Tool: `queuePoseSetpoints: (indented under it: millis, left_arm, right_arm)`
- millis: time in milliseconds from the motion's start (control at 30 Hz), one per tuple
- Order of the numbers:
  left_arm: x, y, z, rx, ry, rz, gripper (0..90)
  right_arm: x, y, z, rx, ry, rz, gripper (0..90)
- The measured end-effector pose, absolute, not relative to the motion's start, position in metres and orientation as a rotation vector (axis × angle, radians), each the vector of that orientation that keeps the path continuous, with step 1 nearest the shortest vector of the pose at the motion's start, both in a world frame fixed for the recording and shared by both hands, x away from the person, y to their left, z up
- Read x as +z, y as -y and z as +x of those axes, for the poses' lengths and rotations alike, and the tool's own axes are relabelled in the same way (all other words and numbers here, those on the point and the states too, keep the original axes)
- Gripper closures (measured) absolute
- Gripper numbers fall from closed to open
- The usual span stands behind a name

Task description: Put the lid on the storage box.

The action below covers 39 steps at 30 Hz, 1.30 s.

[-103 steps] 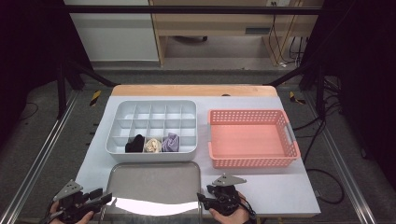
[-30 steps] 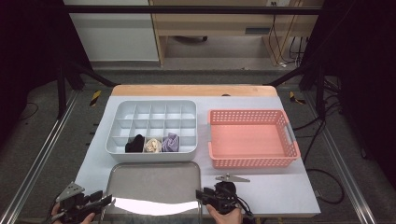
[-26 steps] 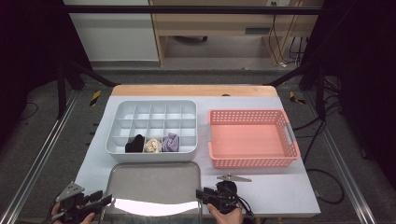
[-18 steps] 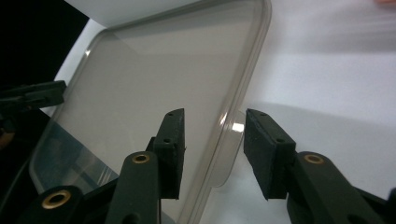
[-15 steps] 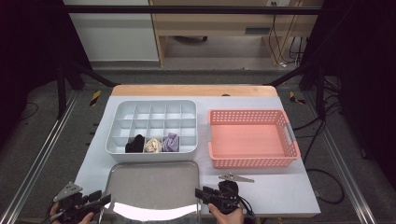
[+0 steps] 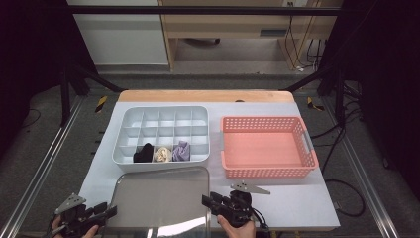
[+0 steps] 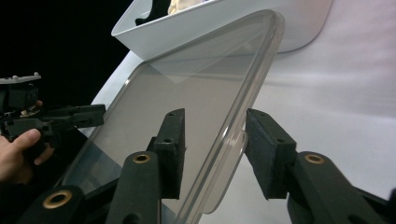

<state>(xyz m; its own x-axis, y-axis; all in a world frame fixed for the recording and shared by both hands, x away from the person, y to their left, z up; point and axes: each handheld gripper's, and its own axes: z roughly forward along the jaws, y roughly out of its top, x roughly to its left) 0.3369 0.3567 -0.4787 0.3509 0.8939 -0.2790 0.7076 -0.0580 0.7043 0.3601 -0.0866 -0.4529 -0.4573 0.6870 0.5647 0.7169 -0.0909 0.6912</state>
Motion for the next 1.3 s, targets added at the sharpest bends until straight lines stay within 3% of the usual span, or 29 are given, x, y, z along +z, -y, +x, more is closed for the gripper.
queuePoseSetpoints:
  millis: [533,1000,1300]
  left_arm:
    - [-0.479,-0.357,0.337,0.296,-1.412,1.812,49.2]
    - [-0.479,-0.356,0.337,0.297,-1.405,1.822,49.2]
    - [-0.479,-0.356,0.337,0.298,-1.411,1.817,48.9]
  right_arm:
    - [-0.490,0.082,0.378,-1.434,2.196,-1.675,56.2]
    - [-0.493,0.098,0.351,-1.459,2.157,-1.611,55.5]
    - [-0.488,0.098,0.354,-1.467,2.086,-1.666,57.6]
